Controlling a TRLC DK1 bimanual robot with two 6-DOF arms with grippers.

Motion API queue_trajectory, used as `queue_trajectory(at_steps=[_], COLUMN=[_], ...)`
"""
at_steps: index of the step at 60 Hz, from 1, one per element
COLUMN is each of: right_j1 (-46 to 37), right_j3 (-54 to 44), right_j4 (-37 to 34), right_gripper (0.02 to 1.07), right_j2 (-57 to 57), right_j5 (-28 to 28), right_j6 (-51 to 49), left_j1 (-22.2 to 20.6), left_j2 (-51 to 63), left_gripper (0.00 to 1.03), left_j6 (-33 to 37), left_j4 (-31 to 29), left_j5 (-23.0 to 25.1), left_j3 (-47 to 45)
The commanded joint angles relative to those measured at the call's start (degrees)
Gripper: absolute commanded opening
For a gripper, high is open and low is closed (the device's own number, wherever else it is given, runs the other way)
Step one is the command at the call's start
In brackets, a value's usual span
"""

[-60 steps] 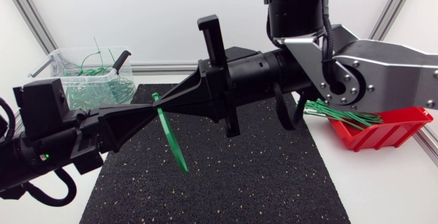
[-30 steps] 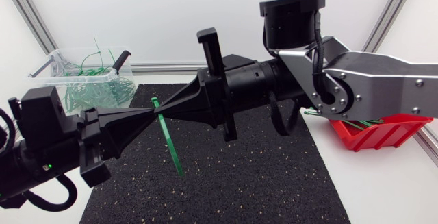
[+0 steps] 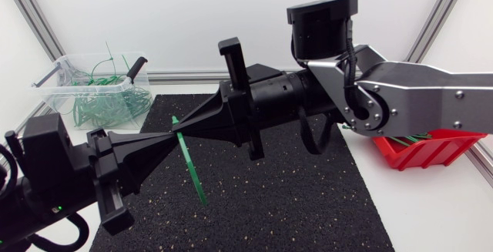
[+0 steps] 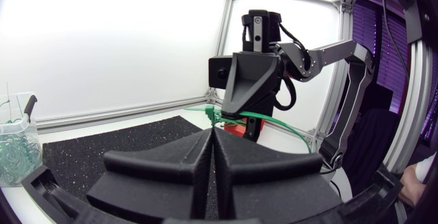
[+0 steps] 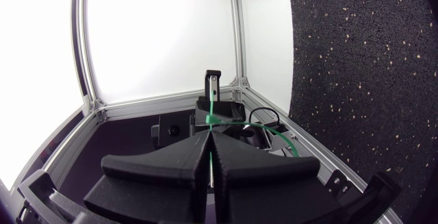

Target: Take a green cable tie from the red box, thread the tail through the head to close it, then place it in the transparent bin on the left.

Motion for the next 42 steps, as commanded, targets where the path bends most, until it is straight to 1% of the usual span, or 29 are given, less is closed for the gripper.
queue_trajectory(at_steps=[1, 14, 16, 19, 20, 22, 25, 26, 34, 42], right_j1=[-0.35, -0.53, -0.53, -0.61, -0.7, -0.88, -1.14, -1.23, -2.11, -3.16], right_j3=[-1.09, -1.0, -1.0, -1.18, -1.18, -1.18, -1.35, -1.44, -1.53, -1.27], right_j4=[0.79, 0.44, 0.26, -0.18, -0.53, -0.88, -1.06, -1.14, -1.94, -1.94], right_gripper=[0.07, 0.07, 0.09, 0.22, 0.31, 0.42, 0.55, 0.57, 0.69, 0.69], right_j2=[0.76, 0.76, 0.15, -1.17, -1.87, -2.75, -4.07, -4.42, -5.48, -3.45], right_j5=[0.6, 0.51, 0.34, 0.08, -0.1, -0.28, -0.36, -0.36, -0.54, -0.54], right_j6=[-0.33, -1.21, -1.39, -1.56, -2.0, -2.53, -2.62, -2.7, -3.32, -4.11], left_j1=[-2.17, -4.9, -4.72, -4.28, -3.76, -3.4, -2.44, -2.26, -1.47, -1.91], left_j2=[-1.42, -2.73, -2.21, -1.42, -1.24, -1.15, -1.06, -1.06, -1.33, -0.54], left_gripper=[0.03, 0.03, 0.03, 0.03, 0.03, 0.03, 0.03, 0.03, 0.03, 0.03], left_j6=[2.36, 4.38, 4.47, 4.47, 4.55, 4.55, 4.55, 4.64, 6.22, 7.37], left_j4=[0.6, 0.68, 1.12, 1.39, 1.47, 1.56, 1.56, 1.56, 0.77, 0.07], left_j5=[-1.32, -5.1, -5.1, -5.1, -5.1, -5.1, -5.1, -5.1, -5.01, -5.01], left_j3=[-1.2, -2.08, -2.08, -1.9, -1.81, -1.81, -1.73, -1.73, -1.29, -0.94])
